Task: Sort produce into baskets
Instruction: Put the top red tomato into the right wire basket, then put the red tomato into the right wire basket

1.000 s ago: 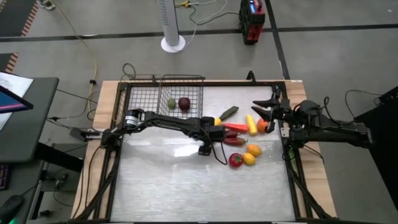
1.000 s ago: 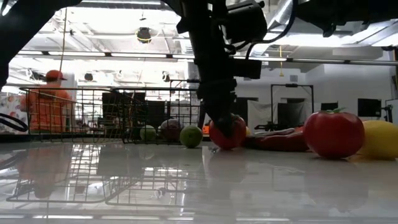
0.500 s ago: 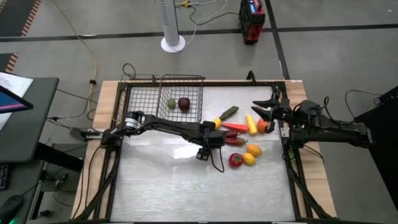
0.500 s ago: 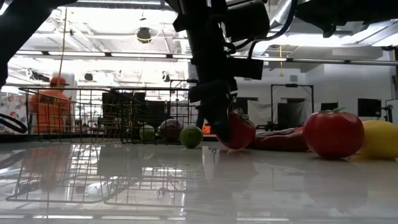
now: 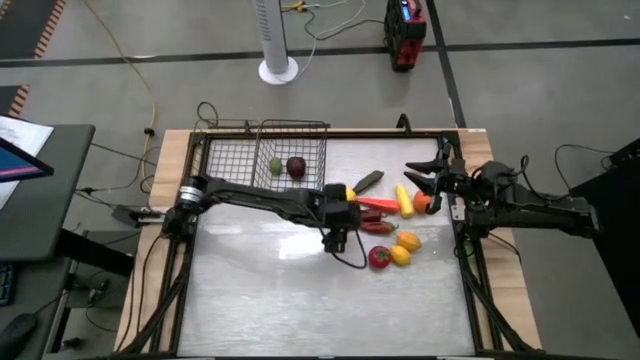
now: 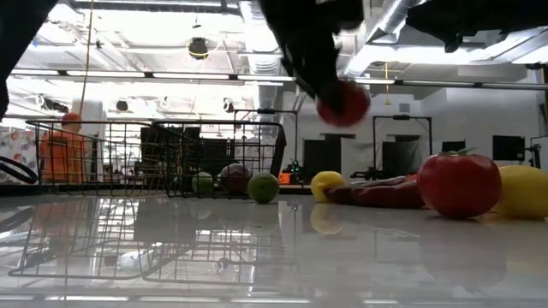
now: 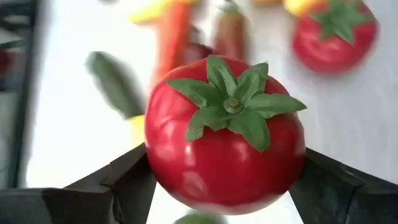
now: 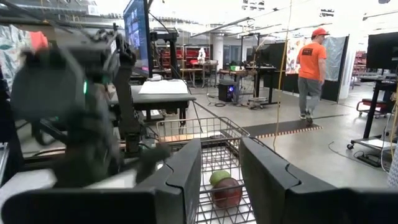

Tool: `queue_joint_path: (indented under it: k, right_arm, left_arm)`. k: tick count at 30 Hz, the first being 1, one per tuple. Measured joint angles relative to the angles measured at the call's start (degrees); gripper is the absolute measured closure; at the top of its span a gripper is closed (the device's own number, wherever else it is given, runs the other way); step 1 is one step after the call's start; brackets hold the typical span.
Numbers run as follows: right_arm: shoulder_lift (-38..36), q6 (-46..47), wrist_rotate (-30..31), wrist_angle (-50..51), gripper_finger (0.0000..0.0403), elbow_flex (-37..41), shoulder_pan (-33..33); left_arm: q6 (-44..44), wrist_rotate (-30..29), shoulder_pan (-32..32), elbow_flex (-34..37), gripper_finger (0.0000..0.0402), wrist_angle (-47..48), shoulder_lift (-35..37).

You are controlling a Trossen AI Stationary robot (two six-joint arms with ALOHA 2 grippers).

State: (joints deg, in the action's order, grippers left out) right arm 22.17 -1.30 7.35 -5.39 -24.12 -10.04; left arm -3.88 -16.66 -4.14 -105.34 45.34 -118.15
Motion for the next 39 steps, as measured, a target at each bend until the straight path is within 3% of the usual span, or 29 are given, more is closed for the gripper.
queue_joint_path:
  k: [8,18,28,39]
  right_arm:
    - [-0.04,1.33,-0.04,0.81,0.0264,0.00,0.96]
    - [-0.04,0.90,0.02,1.09,0.0264,0.00,2.43]
    - [-0.07,3.96,0.04,2.58,0.0264,0.00,3.36]
    - [-0.07,4.79,0.09,3.75,0.0264,0.00,5.10]
  left_arm:
    - [10.17,-16.33,3.81,0.05,0.0112,8.44,6.91]
    - [18.52,-24.43,9.96,7.77,0.0107,17.76,8.54]
    - [21.01,-27.47,11.67,18.09,0.0052,20.01,9.60]
    - [17.88,-25.61,11.66,19.37,0.0020,16.56,14.86]
